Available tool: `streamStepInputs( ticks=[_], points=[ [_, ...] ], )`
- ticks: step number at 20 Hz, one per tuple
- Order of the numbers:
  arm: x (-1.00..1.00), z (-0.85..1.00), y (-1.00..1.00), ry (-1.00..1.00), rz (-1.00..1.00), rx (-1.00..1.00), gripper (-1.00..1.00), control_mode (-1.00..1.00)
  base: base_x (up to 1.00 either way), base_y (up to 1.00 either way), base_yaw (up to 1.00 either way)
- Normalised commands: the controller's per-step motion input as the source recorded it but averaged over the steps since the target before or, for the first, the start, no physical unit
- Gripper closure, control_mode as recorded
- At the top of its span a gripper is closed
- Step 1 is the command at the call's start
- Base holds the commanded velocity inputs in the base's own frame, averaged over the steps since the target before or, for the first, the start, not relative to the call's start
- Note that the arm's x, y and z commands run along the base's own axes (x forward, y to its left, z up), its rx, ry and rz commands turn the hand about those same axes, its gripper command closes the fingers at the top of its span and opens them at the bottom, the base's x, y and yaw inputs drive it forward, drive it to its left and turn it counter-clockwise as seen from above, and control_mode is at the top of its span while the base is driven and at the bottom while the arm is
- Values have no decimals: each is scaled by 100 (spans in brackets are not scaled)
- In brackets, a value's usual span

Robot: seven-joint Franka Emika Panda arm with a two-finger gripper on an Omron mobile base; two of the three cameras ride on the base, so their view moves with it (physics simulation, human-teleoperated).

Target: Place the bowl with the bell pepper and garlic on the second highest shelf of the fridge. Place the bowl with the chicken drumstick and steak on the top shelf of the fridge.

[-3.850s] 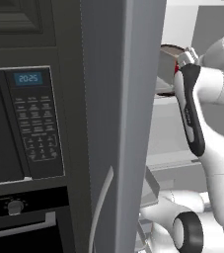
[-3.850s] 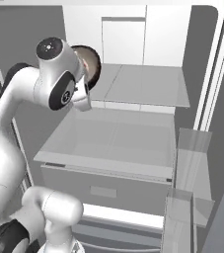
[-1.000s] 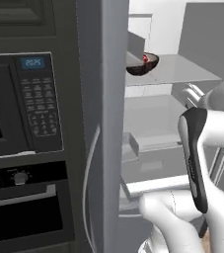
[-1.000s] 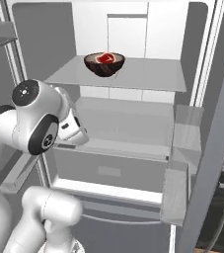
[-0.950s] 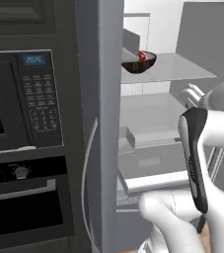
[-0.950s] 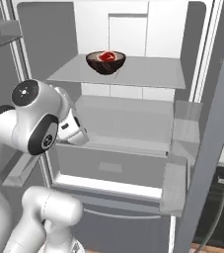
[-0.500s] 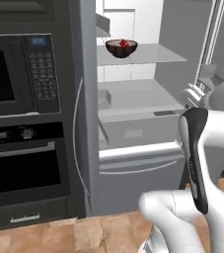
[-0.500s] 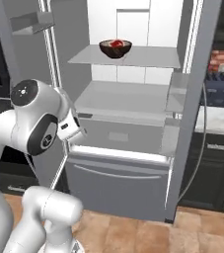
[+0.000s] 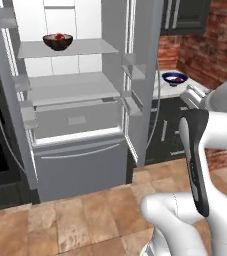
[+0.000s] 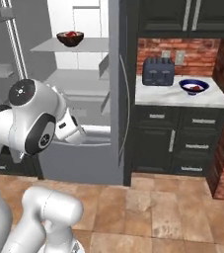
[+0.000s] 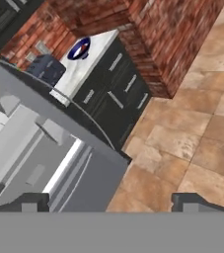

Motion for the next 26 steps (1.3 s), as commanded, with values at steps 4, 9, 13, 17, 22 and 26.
streamStepInputs(
  ticks=[4, 9, 13, 17, 22, 26],
  points=[
    [0, 0, 0, 0, 0, 0, -100, 100, 20, -100, -30],
    [0, 0, 0, 0, 0, 0, -100, 100, 95, -100, -6],
    [0, 0, 0, 0, 0, 0, -100, 100, 100, -100, 5],
    [0, 0, 0, 0, 0, 0, -100, 100, 100, -100, 0],
    [0, 0, 0, 0, 0, 0, -100, 100, 100, -71, 7],
    [0, 0, 0, 0, 0, 0, -100, 100, 100, -57, -4]
  ],
)
